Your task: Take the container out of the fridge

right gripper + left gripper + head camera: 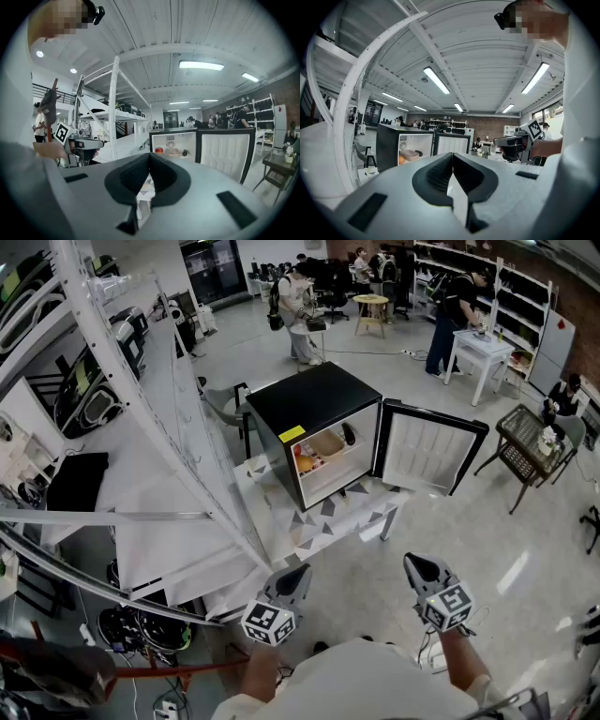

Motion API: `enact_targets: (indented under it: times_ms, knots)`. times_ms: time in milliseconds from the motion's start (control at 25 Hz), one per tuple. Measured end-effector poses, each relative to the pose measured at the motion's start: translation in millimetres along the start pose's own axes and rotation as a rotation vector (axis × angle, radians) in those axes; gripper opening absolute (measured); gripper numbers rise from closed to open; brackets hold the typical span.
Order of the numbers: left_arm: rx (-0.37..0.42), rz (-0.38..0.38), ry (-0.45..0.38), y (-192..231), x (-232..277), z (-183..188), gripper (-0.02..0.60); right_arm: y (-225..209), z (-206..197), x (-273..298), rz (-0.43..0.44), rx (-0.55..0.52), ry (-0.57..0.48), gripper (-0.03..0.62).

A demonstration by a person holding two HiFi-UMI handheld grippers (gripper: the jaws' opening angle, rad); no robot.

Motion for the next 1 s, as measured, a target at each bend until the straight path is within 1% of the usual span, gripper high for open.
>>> enact_targets:
  times_ms: [520,680,1000]
  knots:
    - [-0.001,0.008,-0.001,-9.7,0.4,1.2,0.005,-4.8,-0.2,-8.6,-0.010,-0.001,-0.009,0.006]
    - [0.003,0.014,0.004,-16.0,0.6,0.5,0.005,-7.7,-3.4,-10.7,-0.025,-0.008,0.005,0.006]
    - [0.007,0.028,0.024,-30.0,6.6,-2.6,0.005,-21.0,-16.5,-17.7,-0.016,0.015,0.027,0.006]
Point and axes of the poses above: the fingertips, and each gripper's own axes: x forward along the fingers, y to its left, z out of its top, the point moved 6 cm from there along -x, backward along the fingers, and after that the axes turned 3 degrees about y, right-handed, at the moved point
